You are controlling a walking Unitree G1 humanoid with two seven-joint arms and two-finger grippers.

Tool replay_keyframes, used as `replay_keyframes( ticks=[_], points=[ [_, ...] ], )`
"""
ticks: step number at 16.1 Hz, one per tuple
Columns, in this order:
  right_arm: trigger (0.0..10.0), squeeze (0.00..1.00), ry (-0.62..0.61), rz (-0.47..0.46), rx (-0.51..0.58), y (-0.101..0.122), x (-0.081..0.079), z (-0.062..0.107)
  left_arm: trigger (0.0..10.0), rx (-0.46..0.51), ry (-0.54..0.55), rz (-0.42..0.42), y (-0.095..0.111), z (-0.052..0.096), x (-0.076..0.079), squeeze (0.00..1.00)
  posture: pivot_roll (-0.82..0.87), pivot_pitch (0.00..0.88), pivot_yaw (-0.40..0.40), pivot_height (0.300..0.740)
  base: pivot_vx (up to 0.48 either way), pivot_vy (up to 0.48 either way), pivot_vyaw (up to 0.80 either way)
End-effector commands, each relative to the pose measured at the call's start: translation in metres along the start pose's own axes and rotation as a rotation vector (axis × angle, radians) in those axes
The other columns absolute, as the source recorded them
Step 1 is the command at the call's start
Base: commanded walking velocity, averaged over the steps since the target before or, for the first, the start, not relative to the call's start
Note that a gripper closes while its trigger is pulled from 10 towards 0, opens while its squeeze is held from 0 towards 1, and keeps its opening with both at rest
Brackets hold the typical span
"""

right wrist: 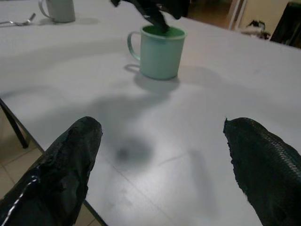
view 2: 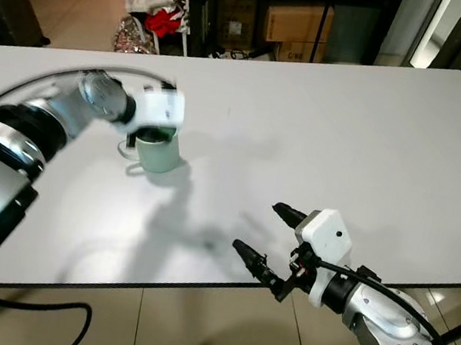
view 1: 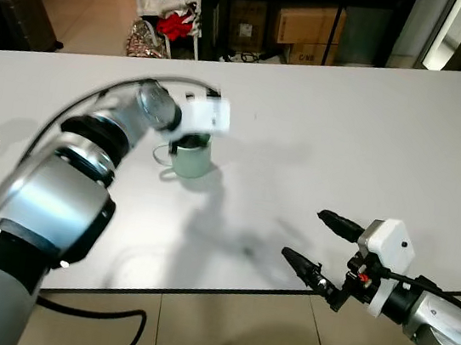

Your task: Setting the table

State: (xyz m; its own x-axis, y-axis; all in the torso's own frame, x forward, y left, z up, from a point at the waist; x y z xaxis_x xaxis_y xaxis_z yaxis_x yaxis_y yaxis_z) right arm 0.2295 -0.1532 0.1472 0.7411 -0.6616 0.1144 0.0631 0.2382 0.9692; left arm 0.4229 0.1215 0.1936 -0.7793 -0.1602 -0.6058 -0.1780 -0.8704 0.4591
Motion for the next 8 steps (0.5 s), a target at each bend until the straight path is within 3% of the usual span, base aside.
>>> replay_keyframes(
  ticks=[1, 2, 4, 5, 7, 8],
  points=[
    [10.0, 0.00, -0.002, 0.008, 0.009, 0.005, 0.000, 0.003, 10.0, 0.044, 0.031, -0.009, 0.010, 0.009, -0.013, 1.00, -0.13, 0.000, 0.100, 0.740, 0.000, 0.000, 0.00],
    [10.0, 0.00, -0.031, 0.000, 0.026, 0.007, 0.001, 0.005, 10.0, 0.143, 0.060, 0.033, 0.017, 0.017, -0.020, 0.00, -0.12, 0.000, 0.086, 0.740, 0.000, 0.000, 0.00],
    [10.0, 0.00, -0.100, -0.021, 0.063, 0.010, 0.004, 0.004, 10.0, 0.287, 0.095, 0.150, 0.024, 0.022, -0.023, 0.00, -0.12, 0.000, 0.085, 0.740, 0.000, 0.000, 0.00],
    [10.0, 0.00, -0.220, -0.029, 0.103, 0.014, 0.013, 0.001, 10.0, 0.387, 0.113, 0.280, 0.028, 0.022, -0.022, 0.00, -0.13, 0.000, 0.094, 0.740, 0.000, 0.000, 0.00],
    [10.0, 0.00, -0.399, -0.037, 0.150, 0.020, 0.022, -0.005, 10.0, 0.545, 0.160, 0.491, 0.029, 0.018, -0.002, 0.00, -0.15, 0.000, 0.105, 0.740, 0.000, 0.000, 0.00],
    [10.0, 0.00, -0.443, -0.017, 0.169, 0.024, 0.022, -0.007, 10.0, 0.569, 0.230, 0.516, 0.026, 0.015, 0.009, 0.00, -0.15, 0.000, 0.101, 0.740, 0.000, 0.000, 0.00]
  ],
)
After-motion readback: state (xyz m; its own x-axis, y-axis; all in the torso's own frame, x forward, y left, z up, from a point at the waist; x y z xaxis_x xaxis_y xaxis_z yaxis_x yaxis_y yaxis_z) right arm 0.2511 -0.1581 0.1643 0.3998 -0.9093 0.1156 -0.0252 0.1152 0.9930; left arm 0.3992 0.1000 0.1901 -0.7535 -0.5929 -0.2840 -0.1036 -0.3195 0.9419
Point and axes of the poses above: a point about 5 cm out from each wrist's last joint towards the gripper, its own z axis pointing back from the gripper into the wrist, its own y axis along the axis of the wrist's last joint, x = y × z, the point moved 3 cm from there along -z, pointing out of the wrist towards the gripper
